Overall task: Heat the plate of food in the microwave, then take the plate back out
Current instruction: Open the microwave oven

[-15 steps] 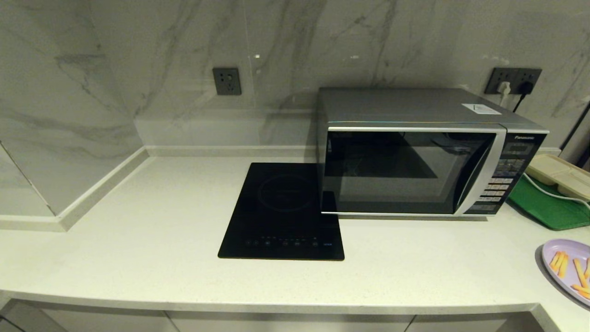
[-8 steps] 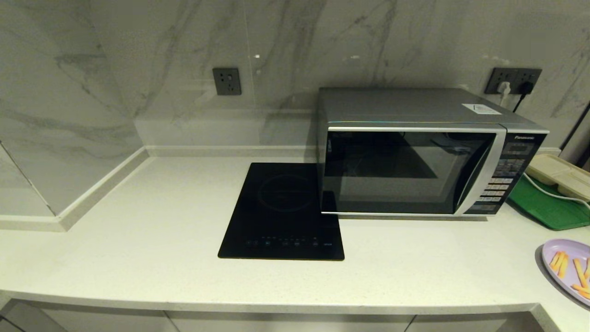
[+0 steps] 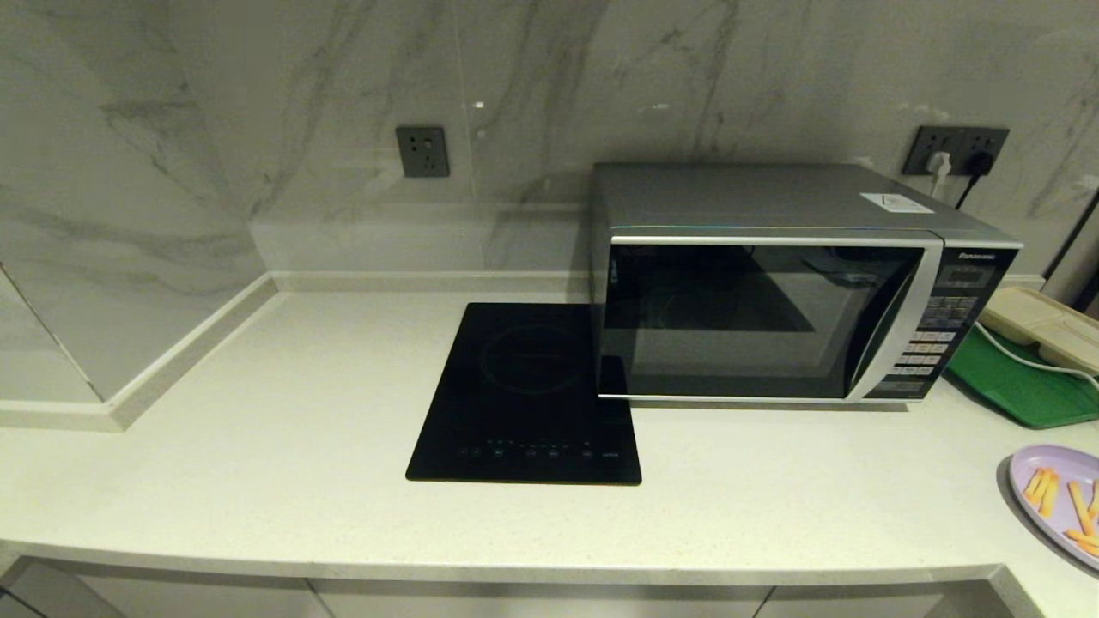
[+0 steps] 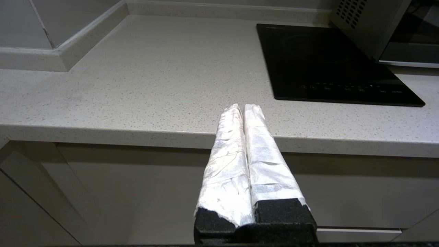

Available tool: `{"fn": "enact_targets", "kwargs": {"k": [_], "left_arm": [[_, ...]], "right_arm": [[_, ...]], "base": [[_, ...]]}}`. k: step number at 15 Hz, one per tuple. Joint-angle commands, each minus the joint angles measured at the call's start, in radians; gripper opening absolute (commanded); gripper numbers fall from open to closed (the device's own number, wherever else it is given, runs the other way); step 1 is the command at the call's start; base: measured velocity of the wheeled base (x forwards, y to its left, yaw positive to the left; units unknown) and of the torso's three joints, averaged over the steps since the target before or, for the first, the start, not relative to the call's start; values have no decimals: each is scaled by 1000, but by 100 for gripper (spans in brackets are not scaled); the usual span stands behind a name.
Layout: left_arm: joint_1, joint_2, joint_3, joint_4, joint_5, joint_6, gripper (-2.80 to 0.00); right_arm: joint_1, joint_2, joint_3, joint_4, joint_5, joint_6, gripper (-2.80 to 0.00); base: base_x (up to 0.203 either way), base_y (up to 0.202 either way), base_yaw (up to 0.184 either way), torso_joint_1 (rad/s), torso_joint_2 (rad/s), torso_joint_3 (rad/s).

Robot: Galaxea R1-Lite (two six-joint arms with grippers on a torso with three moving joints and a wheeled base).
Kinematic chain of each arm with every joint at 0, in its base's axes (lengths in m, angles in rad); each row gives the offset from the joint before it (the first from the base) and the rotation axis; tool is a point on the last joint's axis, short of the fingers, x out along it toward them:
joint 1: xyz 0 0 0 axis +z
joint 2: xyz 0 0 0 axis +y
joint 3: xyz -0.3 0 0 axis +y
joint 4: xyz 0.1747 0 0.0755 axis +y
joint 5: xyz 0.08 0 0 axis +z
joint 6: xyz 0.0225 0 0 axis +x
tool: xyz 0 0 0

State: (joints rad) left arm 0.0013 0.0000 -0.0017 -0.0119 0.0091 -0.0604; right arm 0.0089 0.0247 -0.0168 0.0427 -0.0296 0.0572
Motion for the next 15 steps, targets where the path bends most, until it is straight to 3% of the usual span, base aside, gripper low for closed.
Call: {"fn": "enact_targets", "kwargs": {"k": [1,3,6,9,12,13,15], "left_arm": [[0,0,0,0,0,-1,-280],[0,0,0,0,0,-1,-280],[0,0,0,0,0,-1,-280],[0,0,0,0,0,-1,-280],[0,0,0,0,0,-1,-280],[0,0,0,0,0,-1,-280],[0,0,0,0,0,-1,-280]], "right_arm": [[0,42,-19,21,-17,2,0],[0,120,-128,44,-23,24,0],[0,431,-383,56,-68,102,0],[0,701,-599,57,-181,-10,0],[13,930,-773,55,-429,-114,0],[39,998,-822,53,-534,-121,0],[109,1143,-882,32,-670,-83,0]], "base": [[0,0,0,0,0,0],[0,0,0,0,0,0],[0,0,0,0,0,0],[0,0,0,0,0,0],[0,0,0,0,0,0],[0,0,0,0,0,0],[0,0,0,0,0,0]]}}
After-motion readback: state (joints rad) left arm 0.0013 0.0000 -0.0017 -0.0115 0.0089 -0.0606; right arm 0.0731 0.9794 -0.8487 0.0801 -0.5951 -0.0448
